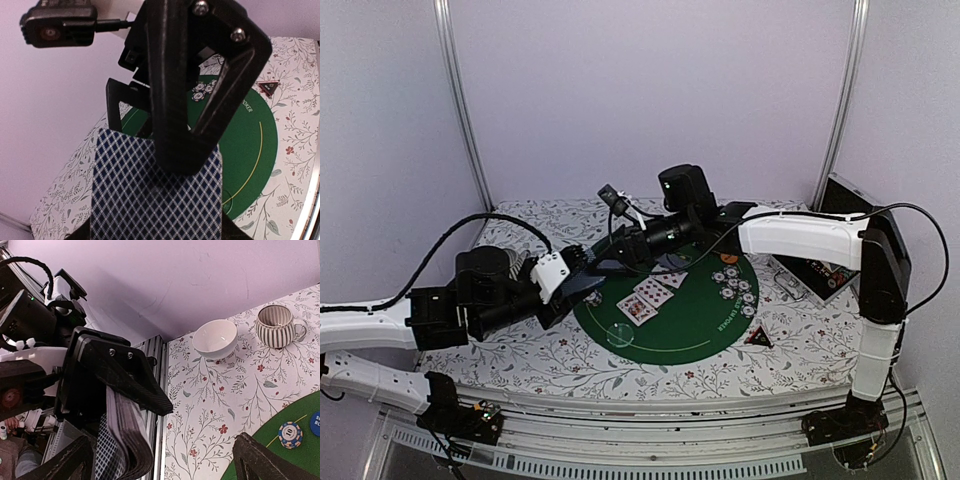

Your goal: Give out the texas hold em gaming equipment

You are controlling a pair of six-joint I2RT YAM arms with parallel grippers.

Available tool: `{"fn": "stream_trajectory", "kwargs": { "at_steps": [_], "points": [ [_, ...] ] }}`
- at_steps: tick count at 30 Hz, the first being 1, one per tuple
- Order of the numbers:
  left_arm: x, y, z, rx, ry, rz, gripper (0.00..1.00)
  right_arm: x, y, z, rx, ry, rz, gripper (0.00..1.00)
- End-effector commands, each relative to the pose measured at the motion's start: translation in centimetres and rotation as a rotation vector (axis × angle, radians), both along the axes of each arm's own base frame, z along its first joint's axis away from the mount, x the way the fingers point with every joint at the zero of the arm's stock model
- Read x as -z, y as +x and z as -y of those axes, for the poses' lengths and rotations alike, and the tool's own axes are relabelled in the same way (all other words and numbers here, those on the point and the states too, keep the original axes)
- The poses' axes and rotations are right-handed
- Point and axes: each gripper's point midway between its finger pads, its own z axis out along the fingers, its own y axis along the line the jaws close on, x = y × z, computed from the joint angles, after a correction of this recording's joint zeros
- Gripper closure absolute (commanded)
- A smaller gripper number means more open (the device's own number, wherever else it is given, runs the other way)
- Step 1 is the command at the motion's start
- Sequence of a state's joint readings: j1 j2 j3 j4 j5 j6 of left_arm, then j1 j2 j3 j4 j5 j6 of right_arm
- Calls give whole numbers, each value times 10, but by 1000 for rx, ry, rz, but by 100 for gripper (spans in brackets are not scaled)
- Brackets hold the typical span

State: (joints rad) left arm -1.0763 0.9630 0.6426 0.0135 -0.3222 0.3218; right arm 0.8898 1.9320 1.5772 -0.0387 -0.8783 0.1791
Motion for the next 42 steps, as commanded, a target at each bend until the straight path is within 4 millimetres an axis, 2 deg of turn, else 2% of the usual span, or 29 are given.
{"fn": "stream_trajectory", "kwargs": {
  "at_steps": [1,5,10,12,20,24,25,30,36,39,42],
  "points": [
    [-20,-2,9,19,-45,31,47,8,-4,-17,-25,-40,-24,1],
    [-22,-2,8,17,-45,37,48,19,10,-16,40,-93,-33,6],
    [-21,-3,3,7,-45,43,48,28,35,2,141,-159,-59,22],
    [-19,-3,2,2,-46,40,48,25,34,4,141,-166,-43,28],
    [-14,0,1,-15,-35,42,48,11,12,1,42,-135,-68,64],
    [-11,3,-3,-43,-29,35,48,5,17,8,74,-148,-53,93],
    [-10,3,-3,-45,-28,32,48,4,20,11,93,-156,-48,96],
    [-5,2,-6,-54,-22,13,48,4,41,33,194,-214,-19,98],
    [3,6,-9,-92,-22,-11,48,-11,57,56,245,-200,-1,98],
    [13,10,-11,-127,-28,-43,48,-18,87,81,337,-184,-1,98],
    [27,12,-13,-159,-36,-89,48,-12,142,122,513,-146,-53,98]
  ]
}}
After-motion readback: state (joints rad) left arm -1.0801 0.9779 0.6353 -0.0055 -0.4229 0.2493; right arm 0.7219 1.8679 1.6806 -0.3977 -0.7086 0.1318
